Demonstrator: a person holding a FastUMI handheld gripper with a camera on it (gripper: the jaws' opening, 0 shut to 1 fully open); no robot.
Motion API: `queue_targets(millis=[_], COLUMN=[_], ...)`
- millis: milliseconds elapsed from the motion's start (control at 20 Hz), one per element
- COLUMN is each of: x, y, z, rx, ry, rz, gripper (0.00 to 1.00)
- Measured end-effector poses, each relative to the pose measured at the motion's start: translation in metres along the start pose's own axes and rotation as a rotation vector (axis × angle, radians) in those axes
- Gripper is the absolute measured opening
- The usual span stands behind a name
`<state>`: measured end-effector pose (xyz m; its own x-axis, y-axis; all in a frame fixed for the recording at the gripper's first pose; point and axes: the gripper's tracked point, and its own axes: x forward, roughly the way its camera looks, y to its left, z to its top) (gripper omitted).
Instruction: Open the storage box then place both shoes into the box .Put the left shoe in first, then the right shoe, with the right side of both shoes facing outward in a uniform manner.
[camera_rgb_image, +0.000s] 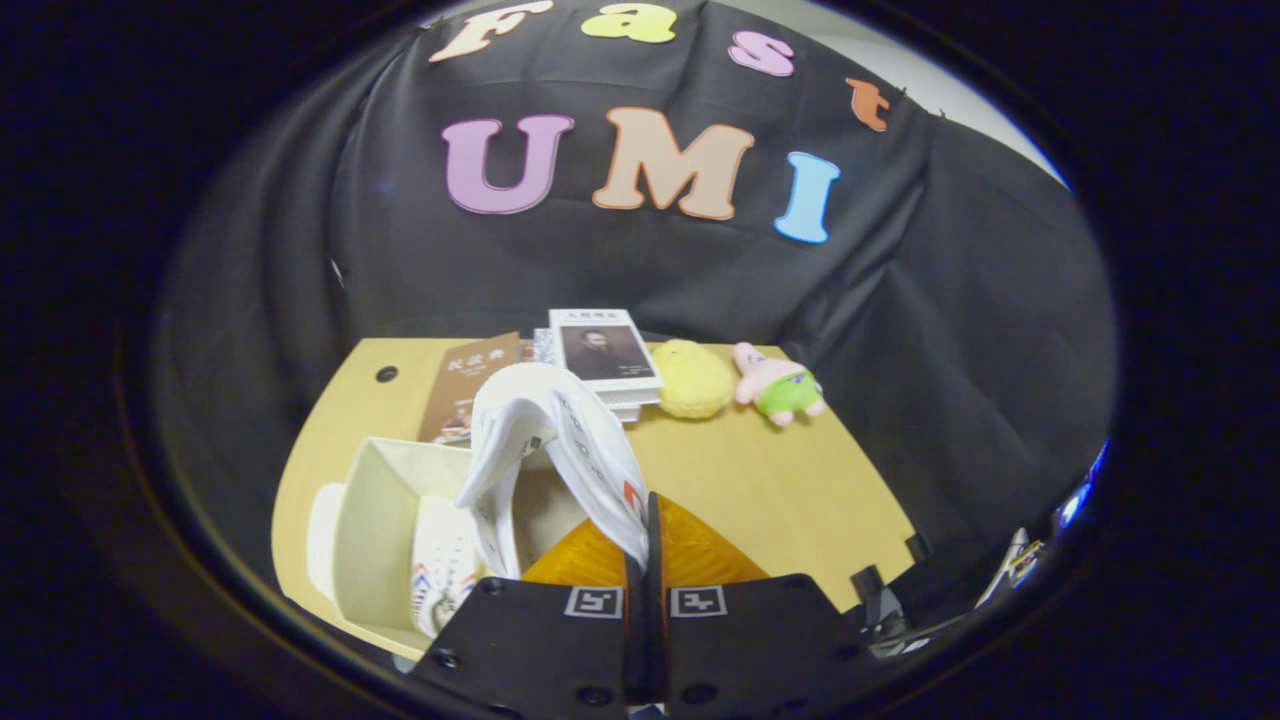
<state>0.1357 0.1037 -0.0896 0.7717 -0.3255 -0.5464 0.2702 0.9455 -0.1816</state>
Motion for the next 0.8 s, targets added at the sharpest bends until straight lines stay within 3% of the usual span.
queue_targets(millis=[350,800], x=[0.011,0.060], y=[0.080,0.079], z=[-0.060,-0.125], rx=[0.003,-0.084], ry=[0.070,0.176], rz=[0.015,-0.068], gripper=[0.03,0.06])
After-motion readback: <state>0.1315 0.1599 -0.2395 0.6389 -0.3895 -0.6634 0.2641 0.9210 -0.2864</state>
